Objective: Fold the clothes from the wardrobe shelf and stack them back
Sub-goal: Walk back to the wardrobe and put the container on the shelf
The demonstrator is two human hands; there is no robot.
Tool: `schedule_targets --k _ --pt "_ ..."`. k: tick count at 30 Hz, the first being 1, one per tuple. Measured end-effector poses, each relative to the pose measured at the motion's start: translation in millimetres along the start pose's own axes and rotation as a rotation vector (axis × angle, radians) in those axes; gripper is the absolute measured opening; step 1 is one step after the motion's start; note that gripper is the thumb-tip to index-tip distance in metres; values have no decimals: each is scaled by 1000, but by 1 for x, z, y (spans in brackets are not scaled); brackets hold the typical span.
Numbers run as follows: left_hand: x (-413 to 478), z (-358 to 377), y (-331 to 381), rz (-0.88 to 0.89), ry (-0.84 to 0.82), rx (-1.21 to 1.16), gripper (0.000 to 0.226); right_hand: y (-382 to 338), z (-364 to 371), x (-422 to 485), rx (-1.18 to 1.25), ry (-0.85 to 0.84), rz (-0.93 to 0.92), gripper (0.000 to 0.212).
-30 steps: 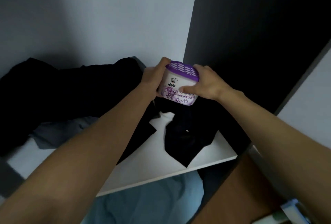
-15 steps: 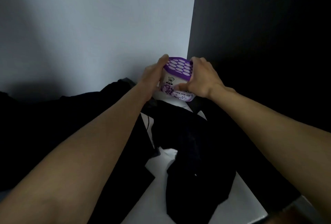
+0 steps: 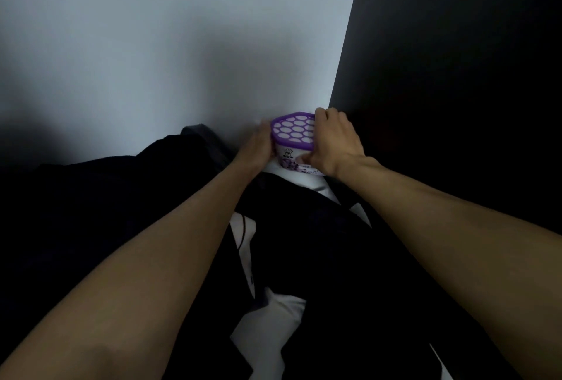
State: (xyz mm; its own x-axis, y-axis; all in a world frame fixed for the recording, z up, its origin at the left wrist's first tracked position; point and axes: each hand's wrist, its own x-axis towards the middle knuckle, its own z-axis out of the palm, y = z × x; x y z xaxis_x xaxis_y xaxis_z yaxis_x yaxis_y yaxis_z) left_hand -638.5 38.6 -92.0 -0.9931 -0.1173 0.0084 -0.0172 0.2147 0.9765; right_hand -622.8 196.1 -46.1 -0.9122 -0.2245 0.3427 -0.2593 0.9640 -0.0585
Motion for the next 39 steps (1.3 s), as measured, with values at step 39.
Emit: schedule_targets --k 39 --pt "-2 -5 -32 -10 -43 -82 17 0 42 12 214 -85 89 71"
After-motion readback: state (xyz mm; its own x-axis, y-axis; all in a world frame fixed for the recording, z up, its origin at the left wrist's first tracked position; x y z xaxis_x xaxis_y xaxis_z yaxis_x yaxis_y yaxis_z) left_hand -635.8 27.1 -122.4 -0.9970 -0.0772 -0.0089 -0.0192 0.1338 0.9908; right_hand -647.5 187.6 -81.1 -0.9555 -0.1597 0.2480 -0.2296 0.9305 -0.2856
